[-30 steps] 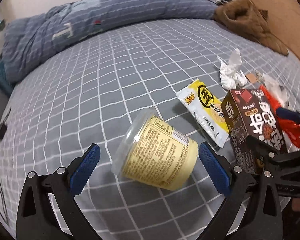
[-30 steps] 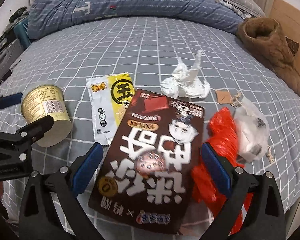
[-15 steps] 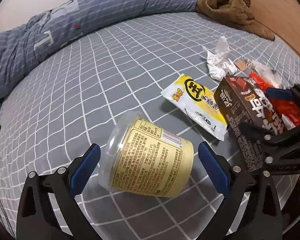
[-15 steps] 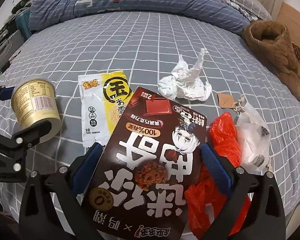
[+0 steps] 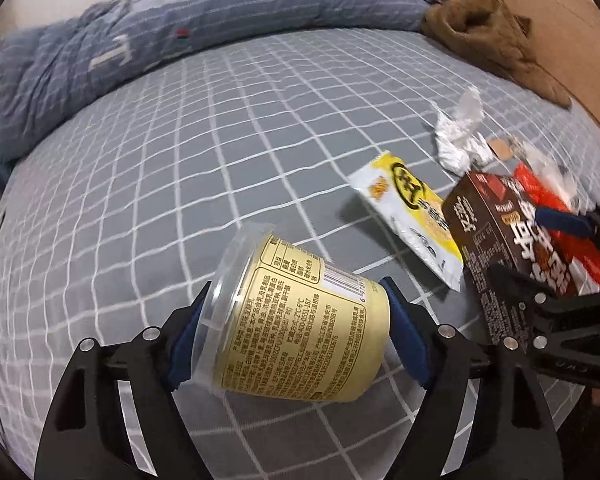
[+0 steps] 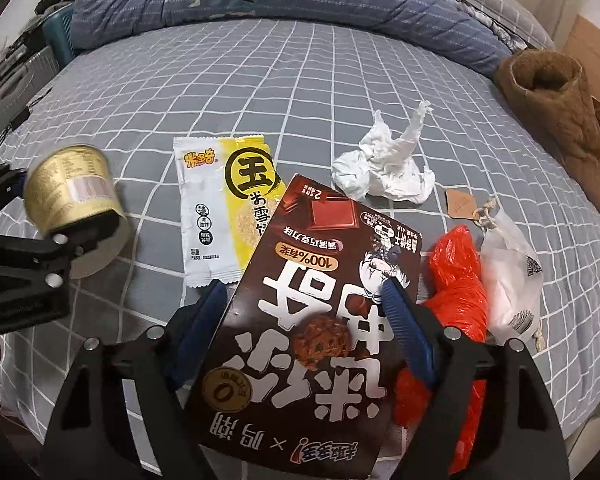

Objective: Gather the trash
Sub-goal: 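Grasp the yellow cup with the left tool while the right tool grasps the brown snack box, then lift the yellow cup and brown box and carry them toward the bin, then open the right tool over the bin while the left tool drops the yellow cup, then raise both tools from the bin back toward the bed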

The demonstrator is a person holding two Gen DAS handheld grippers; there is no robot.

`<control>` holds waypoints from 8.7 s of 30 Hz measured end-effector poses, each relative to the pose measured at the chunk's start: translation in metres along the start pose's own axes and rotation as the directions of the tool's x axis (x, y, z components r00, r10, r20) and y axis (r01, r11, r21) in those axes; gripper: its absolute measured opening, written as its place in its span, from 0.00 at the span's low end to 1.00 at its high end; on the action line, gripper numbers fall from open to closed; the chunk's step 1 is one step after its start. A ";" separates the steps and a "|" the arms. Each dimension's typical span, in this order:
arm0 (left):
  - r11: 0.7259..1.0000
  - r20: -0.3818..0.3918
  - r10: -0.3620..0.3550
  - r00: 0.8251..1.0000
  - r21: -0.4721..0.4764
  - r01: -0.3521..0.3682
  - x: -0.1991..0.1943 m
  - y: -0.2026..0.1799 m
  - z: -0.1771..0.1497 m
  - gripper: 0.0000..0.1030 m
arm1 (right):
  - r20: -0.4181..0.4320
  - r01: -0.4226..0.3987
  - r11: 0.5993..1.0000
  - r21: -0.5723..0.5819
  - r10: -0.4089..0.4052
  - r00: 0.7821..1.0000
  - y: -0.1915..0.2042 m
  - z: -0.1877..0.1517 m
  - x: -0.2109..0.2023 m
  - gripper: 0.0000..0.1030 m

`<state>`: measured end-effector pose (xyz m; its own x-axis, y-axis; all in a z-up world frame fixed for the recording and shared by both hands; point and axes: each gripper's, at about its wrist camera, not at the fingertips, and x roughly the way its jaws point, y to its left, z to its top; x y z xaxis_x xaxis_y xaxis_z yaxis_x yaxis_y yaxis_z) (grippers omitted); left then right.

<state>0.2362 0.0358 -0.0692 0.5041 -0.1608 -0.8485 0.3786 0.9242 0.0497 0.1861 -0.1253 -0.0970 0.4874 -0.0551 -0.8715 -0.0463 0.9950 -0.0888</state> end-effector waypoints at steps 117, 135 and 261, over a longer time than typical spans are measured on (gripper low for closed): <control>0.927 0.102 0.164 0.981 -0.357 -0.117 -0.246 -0.050 -0.136 0.64 | 0.247 -0.109 0.989 0.102 0.081 0.966 -0.001 -0.117 -0.156 0.85; 0.925 0.073 0.142 0.987 -0.364 -0.106 -0.254 -0.079 -0.191 0.64 | 0.226 -0.119 0.991 0.062 0.102 0.969 0.019 -0.186 -0.164 0.85; 0.963 -0.129 0.074 0.989 -0.248 -0.104 -0.113 -0.179 -0.312 0.94 | 0.004 -0.002 0.997 0.074 0.002 1.000 -0.056 -0.293 -0.136 0.93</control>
<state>-0.1304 -0.0038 -0.1467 0.4260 -0.0461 -0.9036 0.1199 0.9928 0.0059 -0.1335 -0.1985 -0.1147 0.4910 -0.0531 -0.8695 0.0178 0.9985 -0.0509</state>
